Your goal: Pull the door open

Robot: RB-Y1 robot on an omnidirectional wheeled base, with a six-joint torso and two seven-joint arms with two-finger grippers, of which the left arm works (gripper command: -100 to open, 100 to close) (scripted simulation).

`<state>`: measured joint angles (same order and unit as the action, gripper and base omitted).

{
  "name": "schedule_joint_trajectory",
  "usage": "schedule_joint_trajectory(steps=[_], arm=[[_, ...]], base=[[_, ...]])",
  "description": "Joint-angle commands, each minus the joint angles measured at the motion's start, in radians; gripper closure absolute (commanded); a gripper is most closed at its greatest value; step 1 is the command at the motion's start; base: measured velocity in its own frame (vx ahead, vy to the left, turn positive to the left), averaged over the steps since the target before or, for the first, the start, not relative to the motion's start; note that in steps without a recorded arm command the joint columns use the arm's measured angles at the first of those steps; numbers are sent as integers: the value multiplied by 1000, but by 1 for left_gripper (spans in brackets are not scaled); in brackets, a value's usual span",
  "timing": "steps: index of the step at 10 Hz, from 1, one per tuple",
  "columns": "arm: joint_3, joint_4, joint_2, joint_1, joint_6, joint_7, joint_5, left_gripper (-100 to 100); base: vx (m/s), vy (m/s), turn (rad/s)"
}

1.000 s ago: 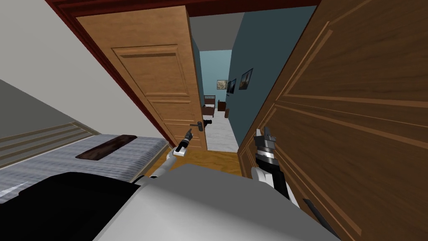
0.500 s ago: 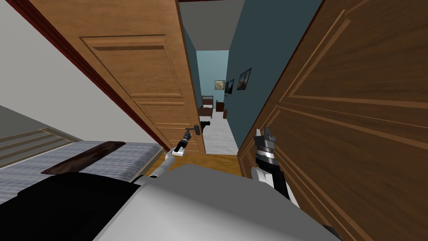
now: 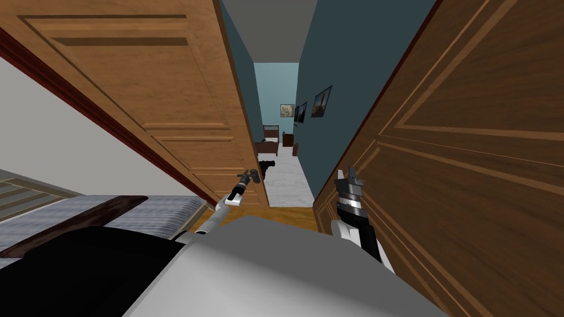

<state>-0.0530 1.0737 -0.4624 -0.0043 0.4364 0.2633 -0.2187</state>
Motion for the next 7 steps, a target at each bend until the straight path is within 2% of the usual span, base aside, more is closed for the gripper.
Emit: schedule_joint_trajectory(steps=[1, 6, 7], arm=[[0, 1, 0, 0, -2, -1, 0, 100], [0, 1, 0, 0, -2, -1, 0, 100], [15, 9, -12, 11, 4, 12, 0, 100]], base=[[-23, -10, 18], [-12, -2, -6], [-106, 34, -97]])
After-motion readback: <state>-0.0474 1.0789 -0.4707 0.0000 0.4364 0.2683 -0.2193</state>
